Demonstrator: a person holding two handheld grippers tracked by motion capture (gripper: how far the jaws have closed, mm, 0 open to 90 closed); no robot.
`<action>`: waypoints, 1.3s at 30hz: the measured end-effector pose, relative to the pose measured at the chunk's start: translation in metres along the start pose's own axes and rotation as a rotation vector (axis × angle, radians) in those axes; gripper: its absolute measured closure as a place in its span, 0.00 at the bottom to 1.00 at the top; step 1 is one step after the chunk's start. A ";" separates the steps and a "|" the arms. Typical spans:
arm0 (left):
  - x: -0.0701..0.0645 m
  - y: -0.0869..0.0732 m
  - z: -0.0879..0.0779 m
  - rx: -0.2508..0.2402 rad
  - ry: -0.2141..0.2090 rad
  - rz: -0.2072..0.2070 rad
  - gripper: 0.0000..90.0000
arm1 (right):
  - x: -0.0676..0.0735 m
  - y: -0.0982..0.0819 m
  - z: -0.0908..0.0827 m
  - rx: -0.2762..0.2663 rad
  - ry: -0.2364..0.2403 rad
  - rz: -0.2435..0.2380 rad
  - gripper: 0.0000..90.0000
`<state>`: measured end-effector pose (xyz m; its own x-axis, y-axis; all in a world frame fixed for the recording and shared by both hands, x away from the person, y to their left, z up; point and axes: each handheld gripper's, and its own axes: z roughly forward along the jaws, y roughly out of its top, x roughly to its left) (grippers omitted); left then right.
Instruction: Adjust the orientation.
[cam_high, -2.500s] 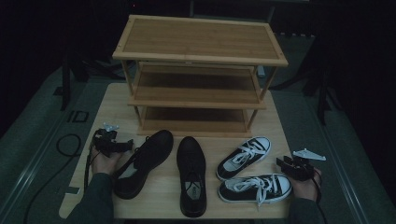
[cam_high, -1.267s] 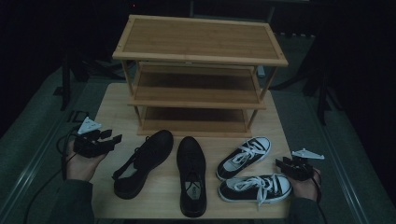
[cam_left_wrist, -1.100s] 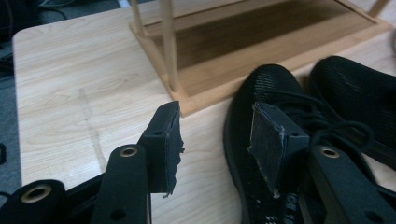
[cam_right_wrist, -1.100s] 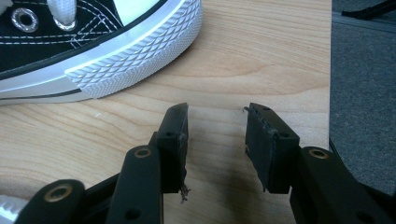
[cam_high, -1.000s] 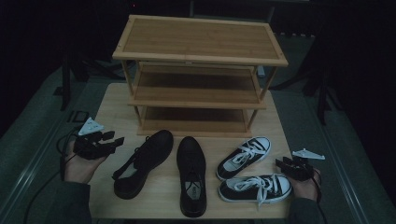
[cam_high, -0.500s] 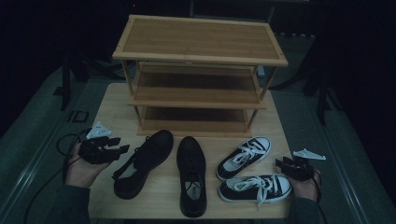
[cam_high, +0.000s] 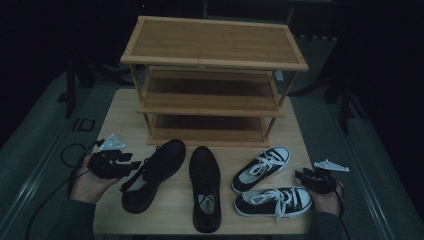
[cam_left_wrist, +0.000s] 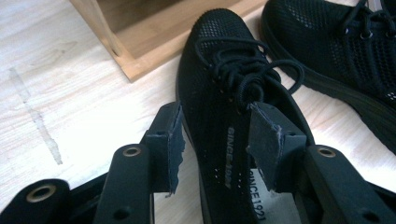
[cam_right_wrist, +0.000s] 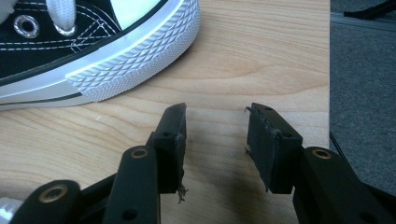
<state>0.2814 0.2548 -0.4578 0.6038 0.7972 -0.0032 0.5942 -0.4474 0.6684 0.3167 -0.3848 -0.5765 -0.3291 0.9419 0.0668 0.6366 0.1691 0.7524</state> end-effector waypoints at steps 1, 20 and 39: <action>-0.001 0.000 0.001 0.007 -0.005 0.001 0.61 | 0.000 0.000 0.000 0.000 0.000 0.000 0.63; -0.011 -0.001 0.037 0.167 0.008 0.051 0.76 | 0.000 0.000 0.000 -0.001 -0.010 0.002 0.60; -0.004 0.009 0.046 0.108 0.037 0.076 0.97 | 0.000 0.000 0.000 0.000 -0.012 0.000 0.60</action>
<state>0.3086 0.2285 -0.4855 0.6307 0.7726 0.0730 0.6022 -0.5465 0.5820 0.3166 -0.3849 -0.5767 -0.3205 0.9454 0.0590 0.6365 0.1688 0.7526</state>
